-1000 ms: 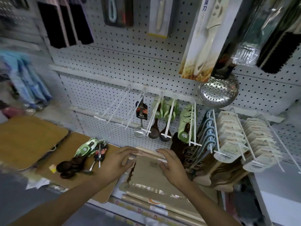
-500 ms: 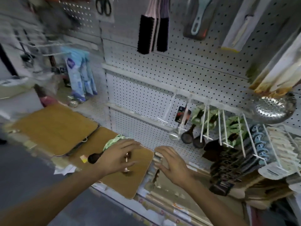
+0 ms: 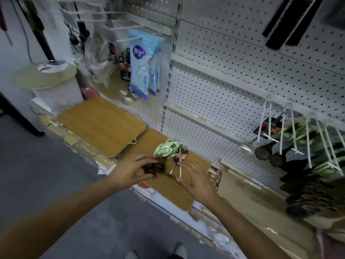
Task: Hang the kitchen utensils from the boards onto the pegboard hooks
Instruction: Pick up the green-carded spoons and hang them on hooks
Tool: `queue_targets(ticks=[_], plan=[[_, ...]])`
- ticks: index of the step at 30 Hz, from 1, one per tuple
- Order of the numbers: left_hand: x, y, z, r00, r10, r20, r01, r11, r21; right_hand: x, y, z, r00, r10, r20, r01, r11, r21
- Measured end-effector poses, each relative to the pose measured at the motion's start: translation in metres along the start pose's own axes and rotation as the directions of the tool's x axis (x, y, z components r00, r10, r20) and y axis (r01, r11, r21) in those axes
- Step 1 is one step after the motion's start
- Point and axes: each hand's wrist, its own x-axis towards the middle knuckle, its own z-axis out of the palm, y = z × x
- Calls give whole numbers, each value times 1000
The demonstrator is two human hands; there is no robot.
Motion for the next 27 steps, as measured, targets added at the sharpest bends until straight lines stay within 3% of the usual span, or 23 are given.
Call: queue_targets(ticks=[7, 15, 21, 27], plan=[[-2, -66, 12, 992, -119, 50, 119, 993, 6, 54, 3, 52, 974, 151, 169, -152, 988, -9], [62, -172, 112, 953, -269, 142, 270, 963, 10, 156, 79, 148, 882, 393, 260, -412, 911, 21], [130, -243, 220, 903, -372, 215, 387, 922, -31, 218, 164, 253, 708, 658, 256, -705, 681, 198], [158, -289, 301, 851, -432, 298, 466, 884, -48, 250, 225, 328, 605, 751, 264, -793, 537, 288]])
